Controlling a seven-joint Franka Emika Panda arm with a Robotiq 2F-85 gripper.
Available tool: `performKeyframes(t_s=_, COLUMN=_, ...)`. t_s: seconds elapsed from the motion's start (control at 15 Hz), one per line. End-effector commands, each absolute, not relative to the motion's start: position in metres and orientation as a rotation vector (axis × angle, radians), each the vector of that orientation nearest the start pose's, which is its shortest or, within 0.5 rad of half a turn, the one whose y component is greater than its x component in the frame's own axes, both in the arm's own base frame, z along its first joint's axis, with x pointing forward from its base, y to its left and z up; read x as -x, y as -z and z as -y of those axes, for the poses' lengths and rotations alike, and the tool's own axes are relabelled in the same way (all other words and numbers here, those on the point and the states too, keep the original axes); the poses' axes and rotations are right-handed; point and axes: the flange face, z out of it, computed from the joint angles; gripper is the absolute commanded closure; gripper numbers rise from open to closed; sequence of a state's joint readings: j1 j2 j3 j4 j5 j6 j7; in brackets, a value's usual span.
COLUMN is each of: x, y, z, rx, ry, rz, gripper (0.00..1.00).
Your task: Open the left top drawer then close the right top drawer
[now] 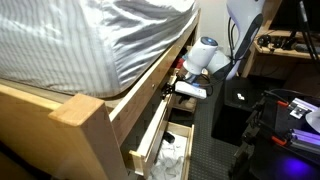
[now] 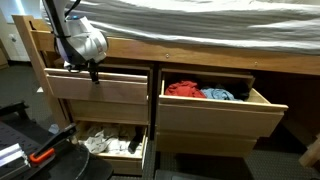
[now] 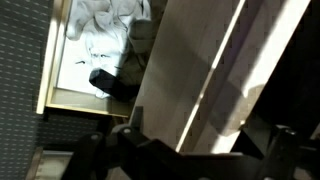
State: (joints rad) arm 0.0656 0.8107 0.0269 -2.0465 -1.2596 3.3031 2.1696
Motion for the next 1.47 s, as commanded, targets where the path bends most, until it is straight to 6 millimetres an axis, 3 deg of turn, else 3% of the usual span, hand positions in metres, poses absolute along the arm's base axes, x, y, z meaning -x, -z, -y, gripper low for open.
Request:
performKeyframes(t_s=0.0, x=-0.458, y=-0.068, z=-0.144, rx=2.710, ry=0.139, rz=-1.072, gripper=0.00)
performKeyframes(t_s=0.13, x=-0.450, y=-0.064, z=-0.143, rx=2.779, ry=0.054, rz=-1.106, gripper=0.00)
performKeyframes(t_s=0.27, x=-0.456, y=-0.070, z=-0.133, rx=2.873, ry=-0.013, rz=-1.208, gripper=0.00)
performKeyframes(t_s=0.33, x=-0.460, y=-0.059, z=-0.146, rx=2.795, ry=0.036, rz=-1.165, gripper=0.00)
performKeyframes(t_s=0.53, x=-0.463, y=-0.066, z=-0.137, rx=2.852, ry=0.012, rz=-1.204, gripper=0.00)
performKeyframes(t_s=0.93, x=-0.450, y=-0.064, z=-0.132, rx=2.878, ry=-0.091, rz=-1.204, gripper=0.00)
performKeyframes(t_s=1.2, x=-0.414, y=-0.095, z=-0.128, rx=2.907, ry=-0.339, rz=-1.248, gripper=0.00)
performKeyframes(t_s=1.33, x=-0.392, y=-0.116, z=-0.124, rx=2.902, ry=-0.421, rz=-1.374, gripper=0.00)
performKeyframes(t_s=1.4, x=-0.388, y=-0.131, z=-0.122, rx=2.900, ry=-0.374, rz=-1.469, gripper=0.00)
